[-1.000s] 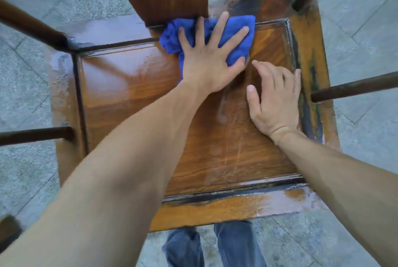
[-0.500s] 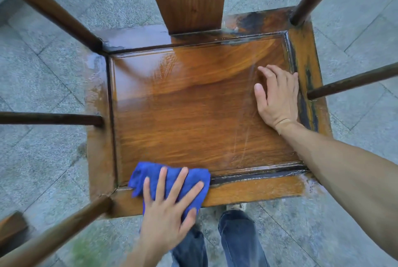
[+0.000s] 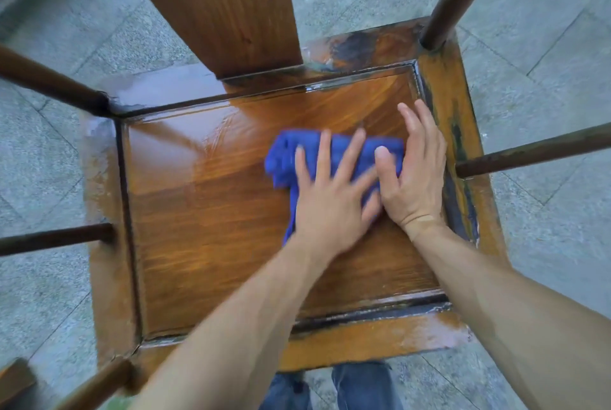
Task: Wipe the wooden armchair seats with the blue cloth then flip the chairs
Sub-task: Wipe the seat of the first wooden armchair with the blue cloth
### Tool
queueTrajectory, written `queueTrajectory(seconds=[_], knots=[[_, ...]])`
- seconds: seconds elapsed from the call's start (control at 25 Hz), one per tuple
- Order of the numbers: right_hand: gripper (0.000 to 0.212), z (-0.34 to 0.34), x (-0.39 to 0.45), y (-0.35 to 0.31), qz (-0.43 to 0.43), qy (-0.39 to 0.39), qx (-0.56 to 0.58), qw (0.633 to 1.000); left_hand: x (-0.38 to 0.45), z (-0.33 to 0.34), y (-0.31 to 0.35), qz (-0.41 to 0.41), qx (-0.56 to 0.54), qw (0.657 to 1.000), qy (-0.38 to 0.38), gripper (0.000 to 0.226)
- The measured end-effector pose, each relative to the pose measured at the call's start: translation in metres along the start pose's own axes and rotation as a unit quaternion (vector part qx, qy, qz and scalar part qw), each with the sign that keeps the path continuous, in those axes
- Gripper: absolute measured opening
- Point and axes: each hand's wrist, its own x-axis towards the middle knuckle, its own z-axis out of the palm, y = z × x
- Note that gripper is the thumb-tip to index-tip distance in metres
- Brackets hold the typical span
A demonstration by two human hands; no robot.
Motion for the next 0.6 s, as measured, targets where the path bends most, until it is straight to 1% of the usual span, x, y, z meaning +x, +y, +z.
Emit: queueTrajectory(seconds=[0.08,0.16,0.24,0.28,0.32,0.36,0.4,0.44,0.52,0.6], knots=[[0.066,0.002,-0.001,0.001,0.009,0.005,-0.012,1.000,0.104,-0.005,-0.015,-0.025,0.019,1.000,0.000,0.054],[0.066,0.004,0.000,-0.001,0.005,-0.003,-0.035,0.999,0.183,-0.017,-0.034,-0.029,0.034,0.999,-0.021,0.052],[0.066,0.004,0.001,0.000,0.001,-0.010,-0.054,0.999,0.230,-0.033,-0.049,-0.030,-0.016,0.995,-0.096,0.051],[0.065,0.004,0.001,-0.001,0.000,-0.012,-0.058,0.998,0.240,-0.039,-0.054,-0.043,-0.049,0.990,-0.128,0.049],[0.065,0.005,0.000,-0.001,0.000,-0.012,-0.062,0.998,0.242,-0.041,-0.055,-0.059,-0.058,0.988,-0.133,0.048],[0.065,0.005,0.001,-0.002,-0.002,-0.011,-0.065,0.998,0.234,-0.039,-0.052,-0.067,-0.044,0.991,-0.104,0.048],[0.065,0.004,0.002,-0.002,-0.003,-0.008,-0.069,0.998,0.218,-0.035,-0.048,-0.062,-0.025,0.996,-0.059,0.049],[0.066,0.004,0.002,-0.002,-0.002,-0.005,-0.073,0.997,0.194,-0.029,-0.043,-0.041,-0.010,0.999,-0.027,0.052],[0.067,0.004,0.003,-0.001,-0.001,-0.004,-0.075,0.997,0.133,-0.017,-0.039,0.006,-0.005,1.000,0.001,0.055],[0.067,0.004,0.001,-0.001,-0.004,-0.004,-0.073,0.997,0.065,-0.013,-0.045,0.006,-0.017,1.000,0.024,0.053]])
